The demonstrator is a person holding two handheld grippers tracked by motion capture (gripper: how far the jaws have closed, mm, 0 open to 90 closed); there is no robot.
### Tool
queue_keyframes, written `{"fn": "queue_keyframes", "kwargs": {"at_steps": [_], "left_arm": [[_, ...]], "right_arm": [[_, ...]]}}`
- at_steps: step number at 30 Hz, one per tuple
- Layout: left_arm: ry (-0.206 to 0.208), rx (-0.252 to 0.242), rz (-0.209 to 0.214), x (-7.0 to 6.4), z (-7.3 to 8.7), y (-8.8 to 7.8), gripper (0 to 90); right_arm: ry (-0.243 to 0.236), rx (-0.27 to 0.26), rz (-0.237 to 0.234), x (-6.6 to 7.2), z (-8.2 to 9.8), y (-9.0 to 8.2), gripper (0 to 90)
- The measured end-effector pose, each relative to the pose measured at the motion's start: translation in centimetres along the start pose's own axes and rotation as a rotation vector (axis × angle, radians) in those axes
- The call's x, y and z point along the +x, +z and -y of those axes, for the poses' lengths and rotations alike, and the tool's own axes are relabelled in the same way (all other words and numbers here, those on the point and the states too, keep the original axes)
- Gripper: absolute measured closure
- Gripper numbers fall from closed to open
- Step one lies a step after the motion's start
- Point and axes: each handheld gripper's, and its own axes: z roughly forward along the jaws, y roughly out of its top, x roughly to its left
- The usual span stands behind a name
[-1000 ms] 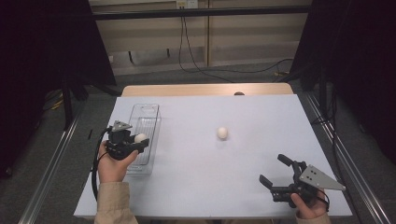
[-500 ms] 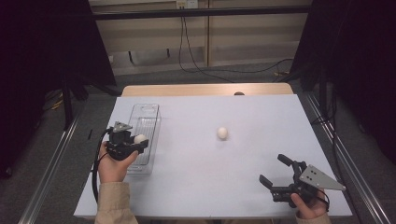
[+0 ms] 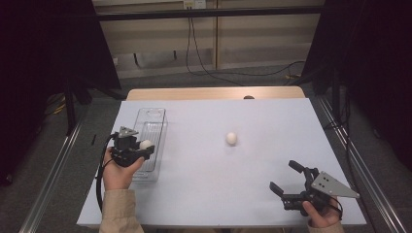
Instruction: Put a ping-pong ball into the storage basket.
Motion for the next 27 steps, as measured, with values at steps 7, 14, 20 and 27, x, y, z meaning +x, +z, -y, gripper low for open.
{"fn": "queue_keyframes", "kwargs": {"at_steps": [7, 14, 20, 27], "left_arm": [[-0.001, 0.002, -0.003, 0.1, 0.0, -0.1, 47.5], [-0.002, -0.005, 0.002, -0.1, -0.1, -0.3, 44.5], [0.004, -0.02, 0.014, -0.8, -0.3, -0.5, 40.2], [0.014, -0.032, 0.039, -1.6, -0.5, -0.5, 35.6]], "right_arm": [[-0.001, 0.002, 0.0, 0.0, 0.0, 0.0, 1.3], [-0.001, 0.002, 0.0, 0.0, 0.0, 0.0, 1.3], [-0.001, 0.001, 0.001, 0.0, 0.0, 0.0, 1.3], [-0.002, 0.0, 0.0, 0.0, 0.0, 0.0, 1.3]]}}
